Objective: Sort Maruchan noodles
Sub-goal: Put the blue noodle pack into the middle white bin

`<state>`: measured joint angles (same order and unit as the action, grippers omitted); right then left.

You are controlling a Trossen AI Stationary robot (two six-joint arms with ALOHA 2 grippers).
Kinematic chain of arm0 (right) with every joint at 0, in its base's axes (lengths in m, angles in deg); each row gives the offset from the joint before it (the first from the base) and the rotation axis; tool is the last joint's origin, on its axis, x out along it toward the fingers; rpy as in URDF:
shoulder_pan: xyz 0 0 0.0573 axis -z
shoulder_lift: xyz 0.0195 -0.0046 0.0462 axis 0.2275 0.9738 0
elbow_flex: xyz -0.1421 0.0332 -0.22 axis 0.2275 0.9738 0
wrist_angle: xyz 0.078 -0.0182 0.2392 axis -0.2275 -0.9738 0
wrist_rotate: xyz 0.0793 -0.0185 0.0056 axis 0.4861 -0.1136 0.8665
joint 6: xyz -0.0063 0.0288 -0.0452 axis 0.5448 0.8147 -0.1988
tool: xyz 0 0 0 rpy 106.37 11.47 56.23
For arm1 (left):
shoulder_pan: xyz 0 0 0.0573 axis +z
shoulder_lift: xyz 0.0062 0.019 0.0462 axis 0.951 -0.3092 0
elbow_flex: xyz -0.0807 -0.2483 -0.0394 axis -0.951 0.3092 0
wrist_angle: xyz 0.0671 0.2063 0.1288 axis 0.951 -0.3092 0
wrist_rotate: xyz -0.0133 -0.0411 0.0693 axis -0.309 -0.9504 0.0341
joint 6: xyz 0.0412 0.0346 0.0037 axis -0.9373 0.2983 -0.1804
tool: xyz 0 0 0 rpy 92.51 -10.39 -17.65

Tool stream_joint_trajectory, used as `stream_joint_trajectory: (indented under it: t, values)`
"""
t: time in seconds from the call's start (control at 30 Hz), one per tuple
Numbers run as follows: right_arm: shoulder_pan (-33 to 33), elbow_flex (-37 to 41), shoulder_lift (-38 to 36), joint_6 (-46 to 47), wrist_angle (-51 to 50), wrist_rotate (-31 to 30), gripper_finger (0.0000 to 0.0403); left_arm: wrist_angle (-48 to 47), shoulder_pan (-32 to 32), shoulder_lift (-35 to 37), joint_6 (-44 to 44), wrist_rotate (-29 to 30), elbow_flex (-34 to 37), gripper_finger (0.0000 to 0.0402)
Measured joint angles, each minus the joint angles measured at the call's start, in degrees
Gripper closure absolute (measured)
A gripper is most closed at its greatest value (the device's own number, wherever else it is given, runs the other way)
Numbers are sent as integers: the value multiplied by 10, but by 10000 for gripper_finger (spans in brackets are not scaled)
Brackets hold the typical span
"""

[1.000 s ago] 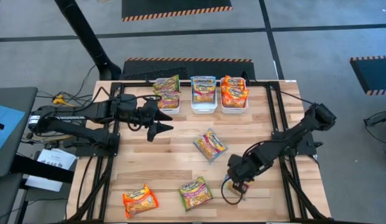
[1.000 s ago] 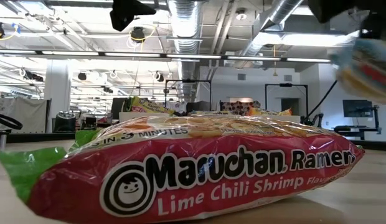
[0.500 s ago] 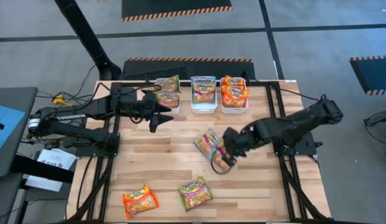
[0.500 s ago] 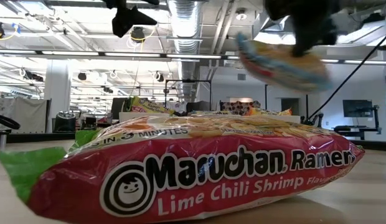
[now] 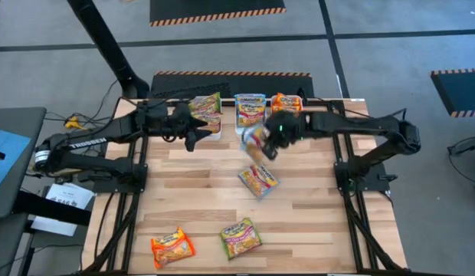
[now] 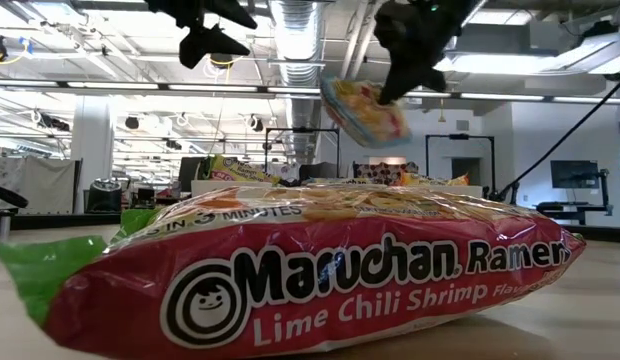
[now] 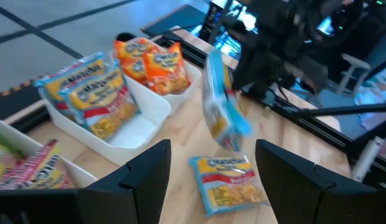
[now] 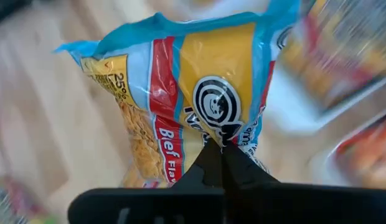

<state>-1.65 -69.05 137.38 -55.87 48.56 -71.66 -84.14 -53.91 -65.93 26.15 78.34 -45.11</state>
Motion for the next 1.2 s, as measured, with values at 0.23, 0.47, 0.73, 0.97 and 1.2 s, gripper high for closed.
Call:
stream_joint_trajectory:
  t: [0.23, 0.47, 0.73, 0.97, 1.2]
  values:
    - [108, -43, 0, -131, 51, 0, 402, 0, 26, 0, 0, 19, 0, 182]
    - [179, -77, 0, -259, 54, -13, 402, 0, 46, 0, 0, 20, 0, 182]
    - [214, -134, 34, -407, 48, -75, 402, 0, 54, 0, 0, 20, 0, 182]
    - [215, -246, 130, -461, -34, -89, 402, 0, 54, 0, 0, 47, 0, 182]
    - [191, -302, 207, -486, -115, -100, 402, -1, 54, 0, 5, 52, 0, 182]
